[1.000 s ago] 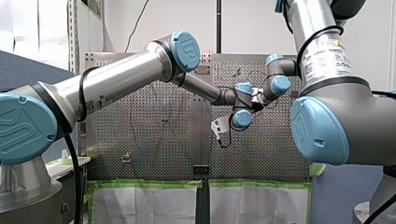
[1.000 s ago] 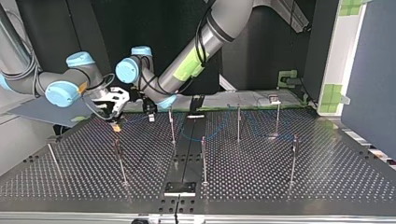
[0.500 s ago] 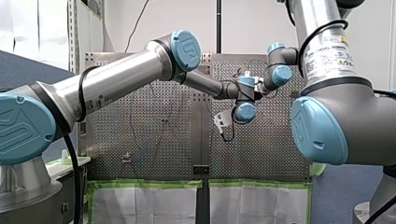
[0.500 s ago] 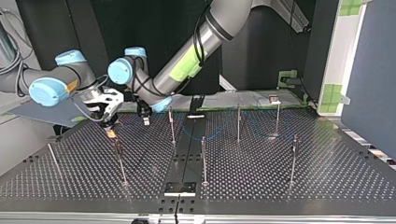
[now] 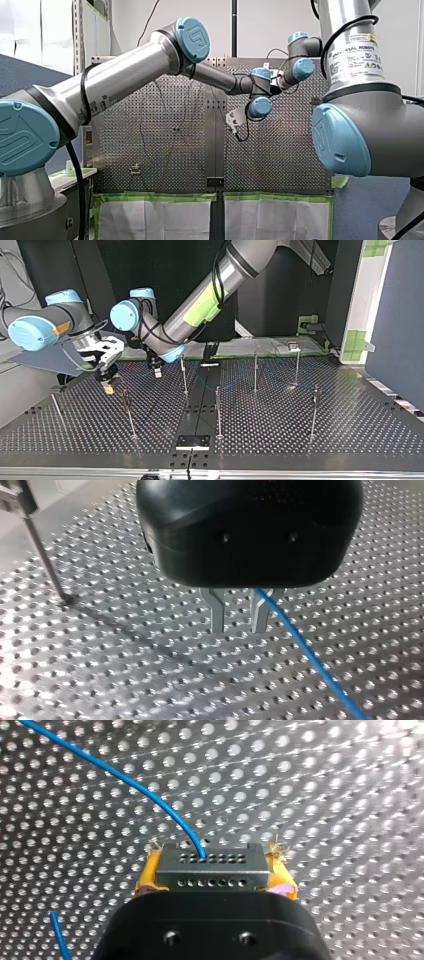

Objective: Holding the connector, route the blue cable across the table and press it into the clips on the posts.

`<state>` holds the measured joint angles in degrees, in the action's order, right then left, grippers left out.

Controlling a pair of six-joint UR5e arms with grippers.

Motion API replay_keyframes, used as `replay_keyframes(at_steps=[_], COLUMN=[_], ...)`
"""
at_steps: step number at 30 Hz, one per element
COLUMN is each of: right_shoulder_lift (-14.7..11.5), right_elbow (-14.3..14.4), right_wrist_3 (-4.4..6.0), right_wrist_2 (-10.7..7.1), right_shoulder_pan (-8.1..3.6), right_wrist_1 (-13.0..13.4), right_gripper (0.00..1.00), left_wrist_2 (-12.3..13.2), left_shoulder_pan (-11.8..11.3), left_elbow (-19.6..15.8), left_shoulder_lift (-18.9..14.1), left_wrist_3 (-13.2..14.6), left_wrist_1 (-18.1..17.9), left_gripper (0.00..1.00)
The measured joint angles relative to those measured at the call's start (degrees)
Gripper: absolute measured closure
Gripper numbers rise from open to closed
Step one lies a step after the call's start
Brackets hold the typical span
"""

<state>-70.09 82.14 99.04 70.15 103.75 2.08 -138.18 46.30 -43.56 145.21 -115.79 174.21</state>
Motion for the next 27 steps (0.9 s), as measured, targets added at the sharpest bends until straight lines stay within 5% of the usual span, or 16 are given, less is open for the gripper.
replay_keyframes(at_steps=[11,27], right_shoulder_lift=[-3.29,-7.94], right_elbow=[0.00,0.00], right_wrist_3=[0.49,1.46], right_wrist_2=[-0.24,-3.56], right_shoulder_pan=[-0.45,-1.34], right_wrist_1=[-1.41,-2.66], right_gripper=[1.00,1.00], left_wrist_2=[0.06,0.00], left_shoulder_pan=[0.10,0.18], left_elbow=[-4.02,-4.22], left_shoulder_lift=[-5.35,-11.17], left_wrist_3=[2.25,2.90], left_wrist_1=[-2.05,-0.32], left_gripper=[0.65,0.63])
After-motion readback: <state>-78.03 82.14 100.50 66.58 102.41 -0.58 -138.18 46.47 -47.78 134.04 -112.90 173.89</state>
